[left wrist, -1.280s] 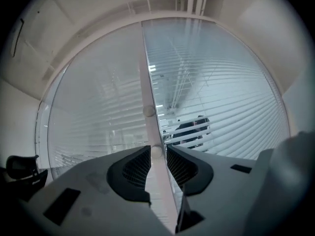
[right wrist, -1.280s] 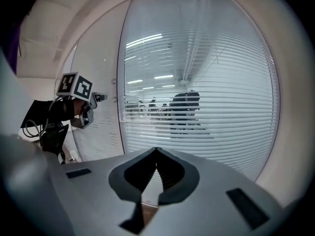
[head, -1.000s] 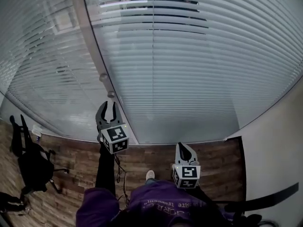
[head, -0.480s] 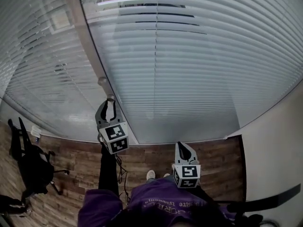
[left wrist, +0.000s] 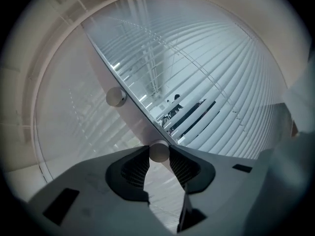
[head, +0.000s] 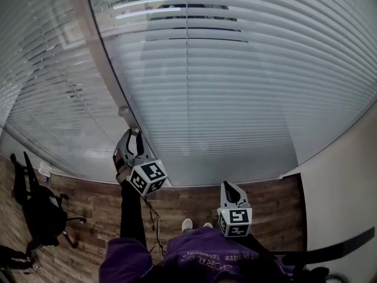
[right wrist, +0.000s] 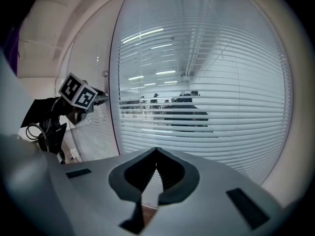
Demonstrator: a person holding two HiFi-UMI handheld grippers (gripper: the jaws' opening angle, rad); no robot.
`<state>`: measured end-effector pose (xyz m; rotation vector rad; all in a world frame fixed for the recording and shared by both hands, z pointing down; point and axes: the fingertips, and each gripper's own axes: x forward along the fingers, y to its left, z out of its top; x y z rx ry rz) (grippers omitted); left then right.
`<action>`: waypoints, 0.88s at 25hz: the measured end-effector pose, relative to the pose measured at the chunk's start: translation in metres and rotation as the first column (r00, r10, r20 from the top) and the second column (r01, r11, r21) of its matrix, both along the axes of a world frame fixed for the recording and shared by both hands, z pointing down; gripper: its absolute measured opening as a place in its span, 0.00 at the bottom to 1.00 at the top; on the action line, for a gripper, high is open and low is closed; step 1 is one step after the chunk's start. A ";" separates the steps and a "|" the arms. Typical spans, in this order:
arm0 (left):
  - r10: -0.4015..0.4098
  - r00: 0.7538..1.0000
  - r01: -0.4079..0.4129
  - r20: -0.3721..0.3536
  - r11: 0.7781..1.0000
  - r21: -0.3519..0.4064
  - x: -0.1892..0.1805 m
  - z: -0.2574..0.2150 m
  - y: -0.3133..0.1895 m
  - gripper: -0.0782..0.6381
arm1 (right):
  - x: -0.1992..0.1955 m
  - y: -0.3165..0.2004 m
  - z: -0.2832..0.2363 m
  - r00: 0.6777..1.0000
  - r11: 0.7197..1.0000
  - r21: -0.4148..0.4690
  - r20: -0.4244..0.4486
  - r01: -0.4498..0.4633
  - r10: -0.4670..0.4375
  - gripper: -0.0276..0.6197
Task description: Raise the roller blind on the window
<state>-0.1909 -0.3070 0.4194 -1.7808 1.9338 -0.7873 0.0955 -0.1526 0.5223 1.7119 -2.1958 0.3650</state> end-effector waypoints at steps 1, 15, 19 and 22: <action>0.004 1.000 -0.004 0.009 1.000 0.007 0.000 -0.001 0.000 0.27 | 0.001 0.000 0.000 1.000 1.000 -0.004 0.001 -0.001 0.001 0.04; 0.057 0.998 -0.058 0.029 0.998 0.032 0.000 -0.001 0.001 0.27 | 0.004 0.000 0.003 1.000 1.000 -0.007 0.011 0.006 -0.006 0.04; 0.081 0.991 -0.083 0.110 0.996 0.016 0.000 -0.001 0.000 0.27 | 0.002 -0.001 0.005 1.000 1.000 -0.008 0.013 0.010 -0.010 0.04; 0.097 0.977 -0.098 0.192 0.995 -0.001 0.001 -0.001 0.000 0.27 | 0.004 -0.002 0.007 1.000 1.000 -0.004 0.003 0.007 -0.007 0.04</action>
